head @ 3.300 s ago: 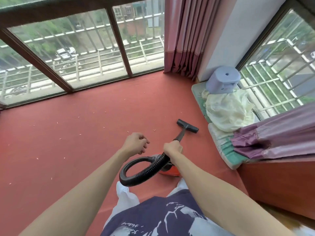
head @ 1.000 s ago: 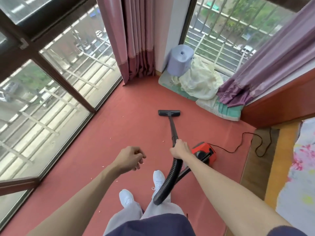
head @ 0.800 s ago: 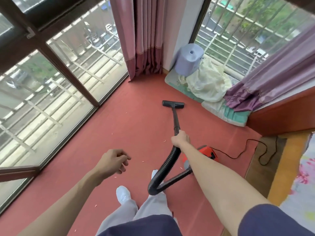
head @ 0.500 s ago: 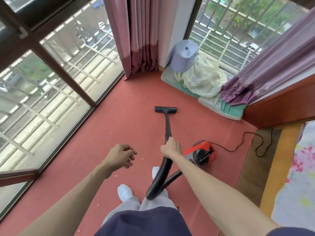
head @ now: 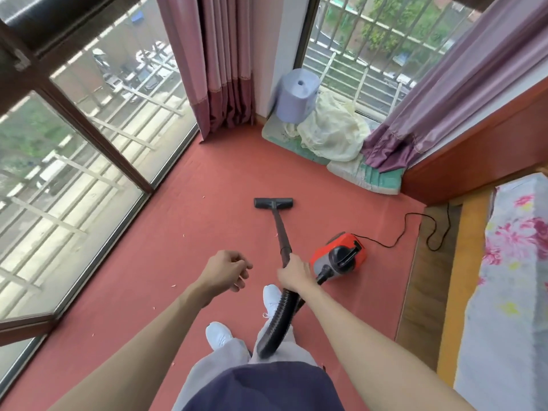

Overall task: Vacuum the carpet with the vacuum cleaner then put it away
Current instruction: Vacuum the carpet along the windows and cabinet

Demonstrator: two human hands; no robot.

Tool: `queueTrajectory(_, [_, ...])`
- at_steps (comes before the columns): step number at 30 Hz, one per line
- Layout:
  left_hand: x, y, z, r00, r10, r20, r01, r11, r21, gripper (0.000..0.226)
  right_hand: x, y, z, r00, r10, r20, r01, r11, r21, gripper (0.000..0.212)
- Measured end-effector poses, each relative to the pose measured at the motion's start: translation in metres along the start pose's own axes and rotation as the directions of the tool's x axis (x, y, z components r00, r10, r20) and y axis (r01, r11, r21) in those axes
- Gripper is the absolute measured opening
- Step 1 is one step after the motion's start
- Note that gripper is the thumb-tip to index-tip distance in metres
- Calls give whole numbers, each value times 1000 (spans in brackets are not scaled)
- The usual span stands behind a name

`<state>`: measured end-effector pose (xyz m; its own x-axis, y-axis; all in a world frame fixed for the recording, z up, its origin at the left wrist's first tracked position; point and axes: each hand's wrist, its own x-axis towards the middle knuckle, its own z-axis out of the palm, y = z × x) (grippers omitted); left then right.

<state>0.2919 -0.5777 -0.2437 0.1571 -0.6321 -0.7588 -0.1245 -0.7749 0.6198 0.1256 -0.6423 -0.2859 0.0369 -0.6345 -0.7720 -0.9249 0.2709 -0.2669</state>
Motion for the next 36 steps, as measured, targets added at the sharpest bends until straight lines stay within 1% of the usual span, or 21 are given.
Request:
queueTrajectory(2, [-9,-14,-10,1000,-7,-30,7,1000,-4,25,15,6,0,1000,22,-1,-22,992,122,44])
queueTrajectory(4, [-17,-30,-20,998,-17,-55,15,1000,-26,26,26,17,4,998,54,21,-58,954,294,43])
queueTrajectory(6, [-23,-47,-28,997,-30,-68,27,999,-46,26,22,22,8,999,48,21,-52,883,467,29])
queueTrajectory(7, [-25,-55,-31,997,-41,-68,37,998,-54,26,16,24,10,998,56,16,-55,827,559,21])
queueTrajectory(8, [-27,-63,-32,997,-53,-62,49,997,-59,26,5,25,13,997,71,19,-66,766,640,15])
queueTrajectory(9, [-28,-70,-31,997,-64,-51,61,996,-61,26,-2,29,18,996,88,24,-81,724,685,13])
queueTrajectory(11, [-29,-79,-26,997,-81,-18,80,995,-55,24,-14,47,33,992,124,3,-95,747,658,21])
queueTrajectory(13, [-30,-83,-15,996,-90,9,91,995,-49,23,-26,65,49,990,142,-6,-109,784,611,35])
queueTrajectory(16, [-29,-81,11,995,-90,48,92,995,-34,23,-49,81,61,987,157,17,-138,801,583,52])
queueTrajectory(17, [-30,-80,21,994,-87,64,89,996,-29,23,-54,88,64,987,160,13,-139,810,569,52])
queueTrajectory(19, [-34,-76,44,993,-77,94,79,997,-14,22,-67,100,64,986,164,3,-143,852,504,42])
queueTrajectory(20, [-36,-75,56,992,-73,103,74,997,-4,21,-73,109,63,987,163,-7,-141,870,472,41])
queueTrajectory(25, [-56,-81,106,992,-68,108,65,997,36,21,-108,160,51,990,142,-3,-129,908,400,48])
queueTrajectory(27, [-64,-88,124,993,-78,92,73,996,58,22,-121,187,46,992,127,-10,-114,922,369,54])
queueTrajectory(31, [-88,-102,173,996,-78,36,75,994,85,22,-147,250,38,992,123,8,-117,917,383,59])
queueTrajectory(33, [-104,-106,206,998,-65,25,62,993,100,21,-161,284,34,995,101,18,-101,939,330,58])
queueTrajectory(36, [-127,-110,261,998,-34,57,25,987,157,22,-175,331,26,998,65,-9,-61,977,206,54])
